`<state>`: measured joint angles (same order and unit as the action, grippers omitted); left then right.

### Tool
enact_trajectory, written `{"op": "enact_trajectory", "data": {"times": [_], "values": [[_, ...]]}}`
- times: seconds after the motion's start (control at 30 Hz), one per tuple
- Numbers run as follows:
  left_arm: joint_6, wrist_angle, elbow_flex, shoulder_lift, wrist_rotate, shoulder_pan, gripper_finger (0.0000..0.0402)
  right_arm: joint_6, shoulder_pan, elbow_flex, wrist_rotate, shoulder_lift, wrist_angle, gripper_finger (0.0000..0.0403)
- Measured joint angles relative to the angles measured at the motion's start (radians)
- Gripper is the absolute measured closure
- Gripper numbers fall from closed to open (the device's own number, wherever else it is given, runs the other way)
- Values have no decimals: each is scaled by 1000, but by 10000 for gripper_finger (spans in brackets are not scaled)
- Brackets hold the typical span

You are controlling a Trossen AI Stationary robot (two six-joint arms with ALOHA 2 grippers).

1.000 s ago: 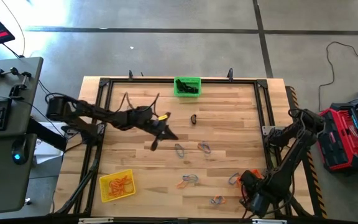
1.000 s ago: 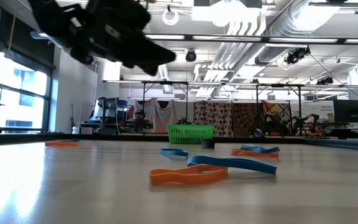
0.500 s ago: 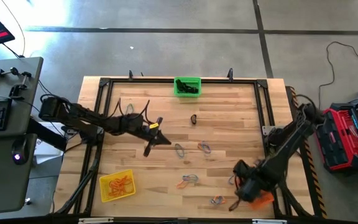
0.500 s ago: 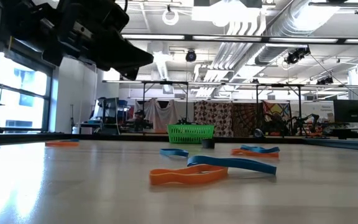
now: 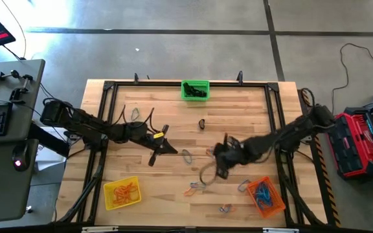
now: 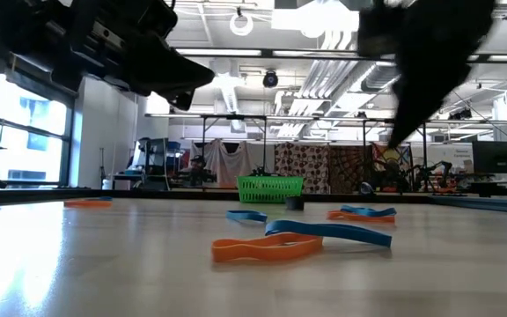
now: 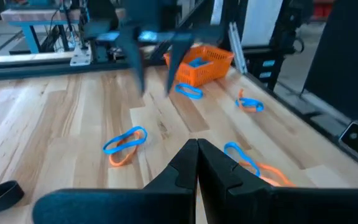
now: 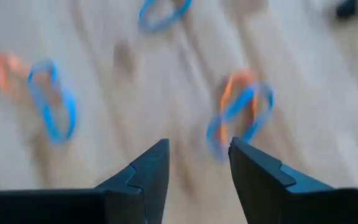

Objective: Sort rubber bands into baskets
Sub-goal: Put the orange rubber band into the yellow bin

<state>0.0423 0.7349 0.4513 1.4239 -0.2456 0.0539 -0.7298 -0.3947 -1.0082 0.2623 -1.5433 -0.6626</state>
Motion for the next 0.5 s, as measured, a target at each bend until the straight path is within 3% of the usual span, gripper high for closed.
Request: {"op": "enact_trajectory", "data": {"times": [0.2, 0.5], "values": [[-62, 244, -125, 1, 43, 15, 401, 227, 151, 100, -6, -8, 287, 247], [-145, 322, -211, 1, 110, 15, 401, 347, 256, -9, -101, -147, 223, 247]]}}
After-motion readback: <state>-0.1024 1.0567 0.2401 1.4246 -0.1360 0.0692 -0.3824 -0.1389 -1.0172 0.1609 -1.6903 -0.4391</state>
